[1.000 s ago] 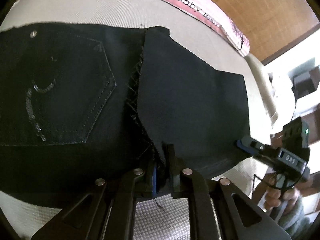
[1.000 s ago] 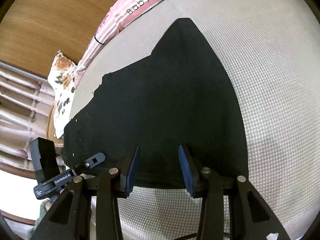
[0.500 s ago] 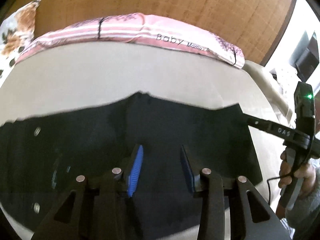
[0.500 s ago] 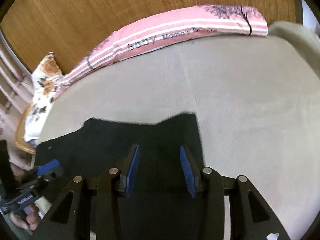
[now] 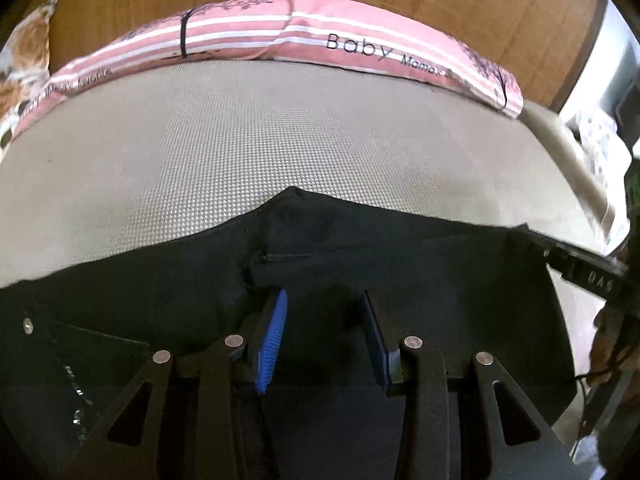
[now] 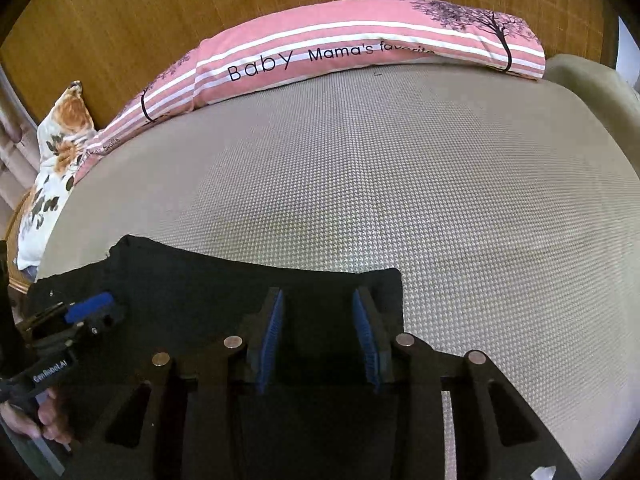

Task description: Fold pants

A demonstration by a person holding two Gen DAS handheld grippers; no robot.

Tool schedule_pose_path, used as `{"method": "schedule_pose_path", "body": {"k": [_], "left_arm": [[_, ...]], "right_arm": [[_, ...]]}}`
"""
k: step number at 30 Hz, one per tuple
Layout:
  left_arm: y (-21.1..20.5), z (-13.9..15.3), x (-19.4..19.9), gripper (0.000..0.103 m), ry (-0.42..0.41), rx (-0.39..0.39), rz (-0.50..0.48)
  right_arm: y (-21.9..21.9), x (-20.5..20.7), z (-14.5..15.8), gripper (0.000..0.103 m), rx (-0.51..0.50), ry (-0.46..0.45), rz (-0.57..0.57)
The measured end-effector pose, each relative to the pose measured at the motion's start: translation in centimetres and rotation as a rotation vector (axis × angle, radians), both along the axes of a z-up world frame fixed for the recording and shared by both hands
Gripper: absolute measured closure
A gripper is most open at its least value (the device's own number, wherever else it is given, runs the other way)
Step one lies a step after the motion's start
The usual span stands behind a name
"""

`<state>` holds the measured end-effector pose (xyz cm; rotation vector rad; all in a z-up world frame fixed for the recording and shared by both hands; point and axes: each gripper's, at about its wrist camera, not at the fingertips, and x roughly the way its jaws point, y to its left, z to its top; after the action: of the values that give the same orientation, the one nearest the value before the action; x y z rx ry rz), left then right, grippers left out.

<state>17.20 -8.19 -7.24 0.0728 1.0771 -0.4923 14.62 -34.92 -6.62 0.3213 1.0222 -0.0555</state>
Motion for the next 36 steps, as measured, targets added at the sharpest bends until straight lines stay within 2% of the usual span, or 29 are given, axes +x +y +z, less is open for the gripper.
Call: {"method": "schedule_pose_path", "body": {"k": [5,10,15,17,19,23,27,33,36], "left_arm": [[1.2,1.6,-3.6,0.063,-0.009,-0.021,-0.052],[2.7,1.8,-8.3,0.063,0.0,-0.022,-0.111],[3.8,0.4,-11.4,0.063,0.031,-0.009,-0.113],[4.3,0.3,-12.1,0.063,0.0,-0.021,-0.106],[4.3,0.5,-12.0,0.063,0.006,-0.024,-0.092],[5.9,1.6,-12.1,0.063,0.012,-0.053,-0.019],[10.2,3.3,-12.7,0.062,-0.01,-0.12,0.111],[19.3,5.2,-14.0,0.06,-0.042,-0.199,0.386],[22.6,5.1,-14.6,0.06,-0.028,-0.252,0.482]], "right_arm": [[0.6,-2.6,1.5,0.069,0.022,-0.01,0.019],[1.0,-6.9,0.9,0.069,0.033,0.034,0.036],[1.4,-11.2,0.3,0.069,0.056,0.064,0.033],[1.9,-12.3,0.2,0.068,0.061,0.073,0.036],[2.5,-13.2,0.2,0.065,0.053,0.071,0.042],[4.0,-13.3,0.5,0.063,0.026,0.068,0.063],[6.2,-12.8,0.5,0.063,0.053,0.069,0.12],[12.0,-11.2,0.1,0.063,0.064,0.075,0.256],[15.2,-10.4,0.0,0.063,0.073,0.082,0.319]]}}
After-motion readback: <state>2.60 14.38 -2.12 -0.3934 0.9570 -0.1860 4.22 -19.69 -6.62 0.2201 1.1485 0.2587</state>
